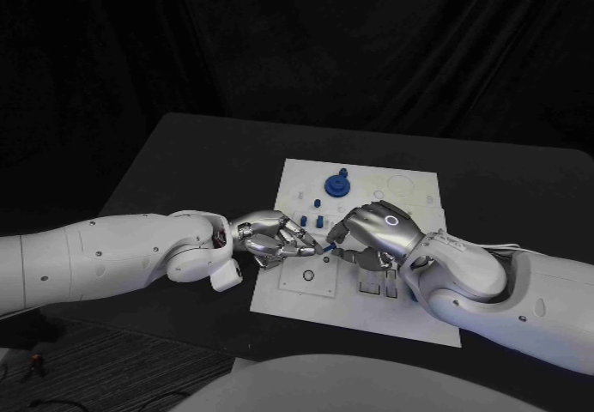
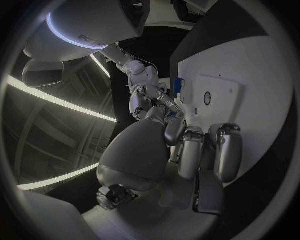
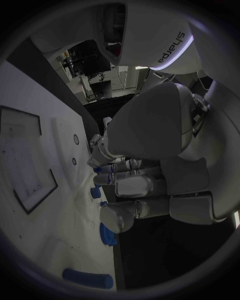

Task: Assemble the parts on the task board

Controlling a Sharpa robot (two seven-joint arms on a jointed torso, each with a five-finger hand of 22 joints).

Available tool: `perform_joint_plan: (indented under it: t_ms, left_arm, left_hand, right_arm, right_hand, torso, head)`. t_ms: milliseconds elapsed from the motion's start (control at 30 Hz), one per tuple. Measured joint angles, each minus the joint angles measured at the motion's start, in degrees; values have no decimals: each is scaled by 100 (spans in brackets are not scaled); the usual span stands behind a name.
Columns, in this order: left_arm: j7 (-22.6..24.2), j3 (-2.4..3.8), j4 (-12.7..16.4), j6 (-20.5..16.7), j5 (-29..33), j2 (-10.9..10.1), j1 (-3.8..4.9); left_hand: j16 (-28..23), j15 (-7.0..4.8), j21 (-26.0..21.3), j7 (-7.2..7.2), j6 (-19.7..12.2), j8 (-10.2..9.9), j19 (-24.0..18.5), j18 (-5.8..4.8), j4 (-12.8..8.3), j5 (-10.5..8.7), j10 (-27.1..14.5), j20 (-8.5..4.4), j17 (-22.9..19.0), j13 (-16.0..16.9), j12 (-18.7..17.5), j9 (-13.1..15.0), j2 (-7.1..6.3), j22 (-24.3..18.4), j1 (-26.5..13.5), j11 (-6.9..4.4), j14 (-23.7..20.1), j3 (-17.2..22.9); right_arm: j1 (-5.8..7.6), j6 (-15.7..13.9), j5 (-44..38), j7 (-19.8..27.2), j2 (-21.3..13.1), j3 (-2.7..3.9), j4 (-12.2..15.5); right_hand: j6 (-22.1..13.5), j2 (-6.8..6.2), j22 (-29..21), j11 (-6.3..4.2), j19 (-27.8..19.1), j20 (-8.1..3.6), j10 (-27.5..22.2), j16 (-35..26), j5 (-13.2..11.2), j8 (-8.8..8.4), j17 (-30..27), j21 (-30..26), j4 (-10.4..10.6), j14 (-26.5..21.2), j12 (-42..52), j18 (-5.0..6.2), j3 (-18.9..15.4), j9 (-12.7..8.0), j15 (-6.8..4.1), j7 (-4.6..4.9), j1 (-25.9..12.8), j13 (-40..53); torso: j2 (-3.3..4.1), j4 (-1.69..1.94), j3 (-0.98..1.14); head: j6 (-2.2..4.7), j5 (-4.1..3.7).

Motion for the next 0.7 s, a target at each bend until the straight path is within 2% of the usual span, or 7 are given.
perform_joint_plan:
  t_ms: [167,300,400,700]
  left_arm:
    - [0,0,8,0,-1,-14,-1]
    - [0,0,10,0,-2,-17,-2]
    - [0,0,10,1,-3,-8,-2]
    - [-2,0,-15,19,-4,40,-5]
  left_hand:
    - [0,11,-25,-50,396,279,0,0,-49,23,12,0,0,-1,0,152,-45,0,45,11,9,81]
    - [0,13,-25,-104,528,530,0,1,-98,23,19,0,0,-2,0,333,-54,0,54,18,10,129]
    - [0,20,-67,-105,529,563,-54,0,-103,23,21,9,0,-3,0,380,-59,0,59,20,15,135]
    - [0,-5,-67,-64,37,538,-64,0,-159,23,23,-2,-1,-4,0,463,-81,-1,37,21,-22,191]
  right_arm:
    - [-13,22,0,8,8,0,-18]
    - [-23,37,0,11,8,0,-25]
    - [-24,44,0,13,12,0,-26]
    - [-27,42,0,29,22,0,-26]
  right_hand:
    - [0,0,0,0,0,0,0,-15,0,0,-7,0,0,0,-22,0,0,0,0,0,0,0]
    - [0,-1,0,0,0,0,0,-15,0,-23,-15,0,0,0,-22,0,0,0,0,0,1,1]
    - [0,-1,0,0,0,0,0,-15,0,-24,-15,0,0,0,-22,0,0,0,0,0,1,1]
    - [0,-1,4,0,0,0,0,-15,0,-24,-14,0,0,0,-22,0,0,-1,0,0,1,1]
  torso:
    - [1,1,2]
    - [1,1,2]
    - [1,1,2]
    - [-1,1,2]
  head:
    - [0,0]
    - [0,-1]
    - [0,-5]
    - [0,-13]
